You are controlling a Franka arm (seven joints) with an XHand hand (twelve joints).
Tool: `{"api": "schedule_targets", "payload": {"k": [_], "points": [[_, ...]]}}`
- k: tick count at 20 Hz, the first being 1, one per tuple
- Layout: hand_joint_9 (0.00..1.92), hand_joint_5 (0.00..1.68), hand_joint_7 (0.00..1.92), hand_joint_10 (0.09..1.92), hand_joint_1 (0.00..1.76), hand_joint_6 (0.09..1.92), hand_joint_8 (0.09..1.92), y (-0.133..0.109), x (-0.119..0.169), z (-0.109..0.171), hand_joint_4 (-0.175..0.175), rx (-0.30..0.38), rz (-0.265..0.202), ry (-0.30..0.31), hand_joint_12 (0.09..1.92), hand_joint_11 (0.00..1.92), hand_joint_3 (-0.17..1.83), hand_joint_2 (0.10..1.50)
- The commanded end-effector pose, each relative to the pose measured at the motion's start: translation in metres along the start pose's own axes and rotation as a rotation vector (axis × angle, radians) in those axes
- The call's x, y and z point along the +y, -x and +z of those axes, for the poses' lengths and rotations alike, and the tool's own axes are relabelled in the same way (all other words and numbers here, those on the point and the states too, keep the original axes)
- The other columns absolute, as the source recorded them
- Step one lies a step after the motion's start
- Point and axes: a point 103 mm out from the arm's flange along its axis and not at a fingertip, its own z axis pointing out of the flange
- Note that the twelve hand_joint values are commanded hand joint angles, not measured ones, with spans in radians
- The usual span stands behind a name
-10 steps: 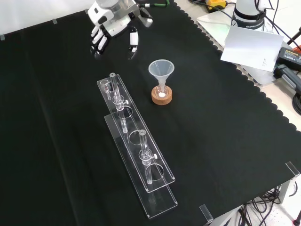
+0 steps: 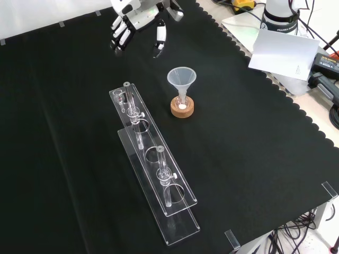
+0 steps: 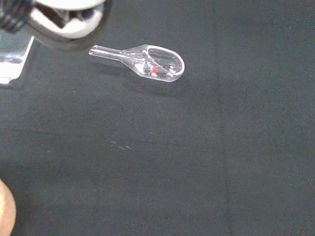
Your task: Remove the funnel from the round-bottom flask.
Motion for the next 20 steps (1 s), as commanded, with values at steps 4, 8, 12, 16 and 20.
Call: {"api": "schedule_targets", "payload": {"k": [4,8,12,16,20], "points": [[0.65,0.35,0.13,0.09,0.71,0.09,0.62,-0.032,-0.048,-0.007,0.004,0.035,-0.034,-0.074,1.35,0.34,0.46,0.60],[0.62,0.30,0.10,0.09,0.67,0.09,0.62,-0.044,-0.064,-0.011,0.012,0.032,-0.033,-0.069,1.37,0.34,0.43,0.61],[0.62,0.29,0.09,0.09,0.67,0.09,0.63,-0.054,-0.076,-0.014,0.014,0.034,-0.044,-0.070,1.38,0.34,0.40,0.62],[0.62,0.30,0.11,0.09,0.66,0.09,0.63,-0.063,-0.086,-0.011,0.013,0.048,-0.058,-0.061,1.38,0.34,0.39,0.62],[0.60,0.31,0.09,0.09,0.65,0.09,0.63,-0.074,-0.091,-0.007,0.015,0.042,-0.088,-0.107,1.38,0.34,0.38,0.62]]}}
